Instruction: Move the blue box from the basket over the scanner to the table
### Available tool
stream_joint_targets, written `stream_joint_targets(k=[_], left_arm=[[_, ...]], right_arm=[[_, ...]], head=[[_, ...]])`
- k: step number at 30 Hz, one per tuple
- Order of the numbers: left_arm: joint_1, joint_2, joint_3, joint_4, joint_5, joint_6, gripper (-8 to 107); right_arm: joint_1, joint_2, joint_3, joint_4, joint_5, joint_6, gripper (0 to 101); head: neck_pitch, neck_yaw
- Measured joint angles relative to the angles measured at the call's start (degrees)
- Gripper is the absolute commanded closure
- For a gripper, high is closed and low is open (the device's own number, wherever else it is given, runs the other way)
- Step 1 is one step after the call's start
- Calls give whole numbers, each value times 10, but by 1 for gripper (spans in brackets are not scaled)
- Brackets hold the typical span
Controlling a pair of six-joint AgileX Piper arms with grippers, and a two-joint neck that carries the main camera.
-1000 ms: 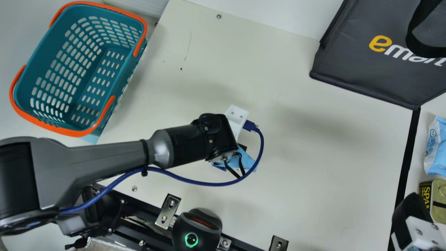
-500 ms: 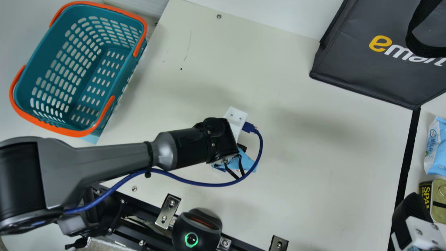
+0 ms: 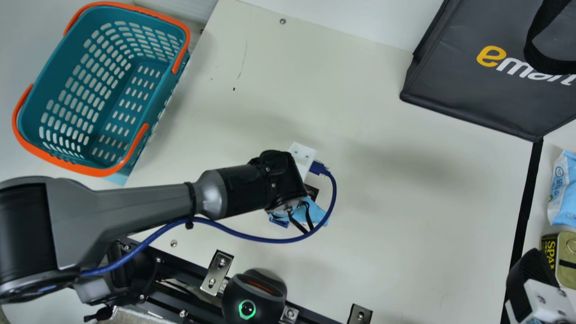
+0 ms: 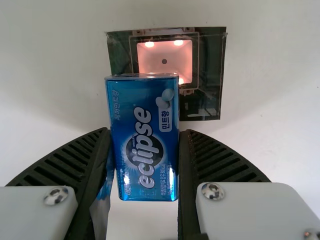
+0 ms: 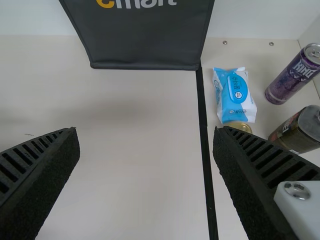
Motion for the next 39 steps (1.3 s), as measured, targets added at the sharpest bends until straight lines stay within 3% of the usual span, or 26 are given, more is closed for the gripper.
stream_joint_targets(k=[8, 30, 39], left_arm=[[3, 1, -6, -19, 15, 19, 107], [14, 30, -36, 35, -12, -17, 107], [19, 38, -40, 19, -4, -4, 77]], right_arm=[[0, 0, 0, 0, 1, 0, 6], [0, 0, 0, 0, 1, 0, 6], [0, 0, 0, 0, 1, 0, 6]], head=[[0, 0], [0, 1], [0, 1]])
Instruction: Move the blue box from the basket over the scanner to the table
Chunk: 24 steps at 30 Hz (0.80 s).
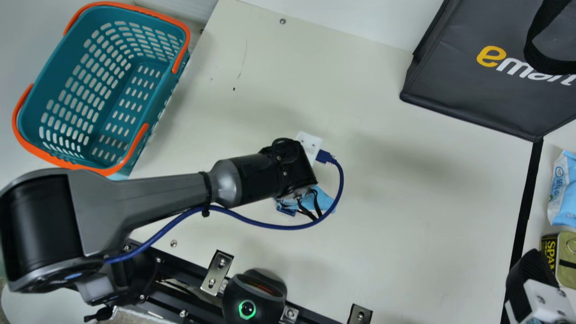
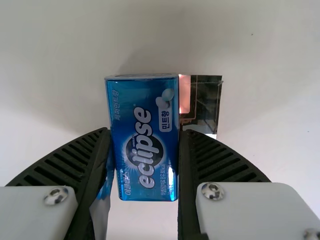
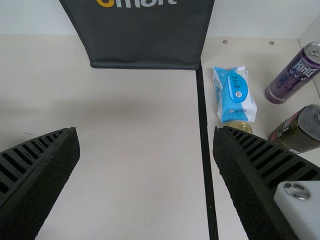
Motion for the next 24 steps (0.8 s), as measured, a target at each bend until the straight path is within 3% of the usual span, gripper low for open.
stream_joint_targets(k=[20, 24], left_arm=[[22, -22, 12, -48, -14, 41, 10], [40, -54, 20, -73, -17, 67, 9]], right_arm=[[0, 0, 0, 0, -1, 0, 6], [0, 0, 0, 0, -1, 0, 6]], head=[[0, 0], [0, 0]])
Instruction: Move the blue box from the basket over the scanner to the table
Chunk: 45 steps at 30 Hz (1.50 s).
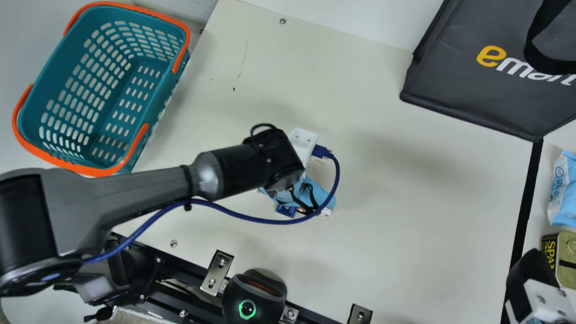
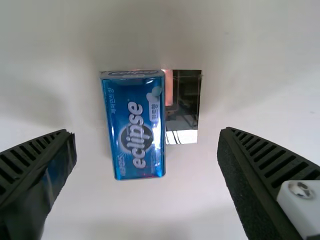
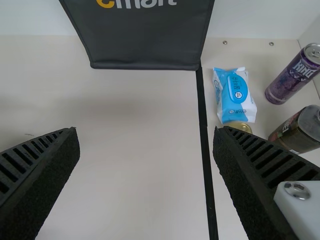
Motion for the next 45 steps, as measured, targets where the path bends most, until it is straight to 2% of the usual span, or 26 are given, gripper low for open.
stream_joint_targets(k=[13, 28, 39, 45], left_arm=[[81, -129, 31, -45, 17, 110, 9], [187, -255, 69, -34, 44, 192, 9], [209, -281, 75, -12, 48, 190, 9], [209, -281, 75, -12, 47, 190, 9]], right_arm=[[0, 0, 0, 0, 0, 0, 6], [0, 0, 0, 0, 1, 0, 6], [0, 0, 0, 0, 0, 0, 6], [0, 0, 0, 0, 0, 0, 6]], head=[[0, 0], [0, 0], [-1, -2], [0, -67]])
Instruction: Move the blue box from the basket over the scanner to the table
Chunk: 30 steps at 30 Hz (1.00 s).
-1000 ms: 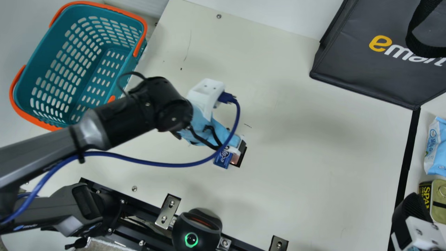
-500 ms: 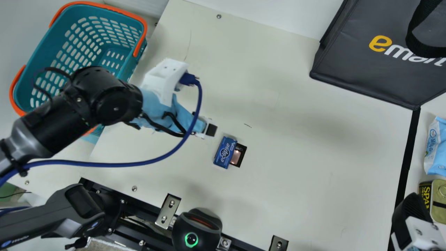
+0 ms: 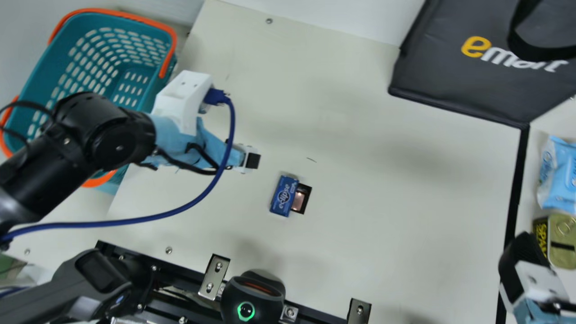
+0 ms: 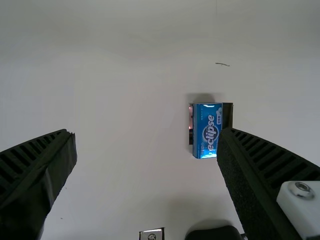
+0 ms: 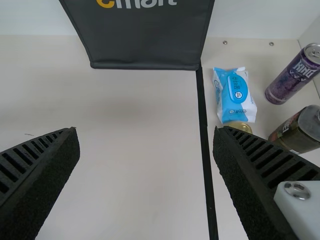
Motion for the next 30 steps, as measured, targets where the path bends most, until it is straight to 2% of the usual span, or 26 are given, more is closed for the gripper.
stream_joint_targets(k=[10, 30], left_arm=[[0, 0, 0, 0, 0, 0, 9], [-11, 20, -12, -6, 0, -13, 9]], right_arm=[[0, 0, 0, 0, 0, 0, 6], [0, 0, 0, 0, -1, 0, 6]], head=[[0, -128], [0, -132]])
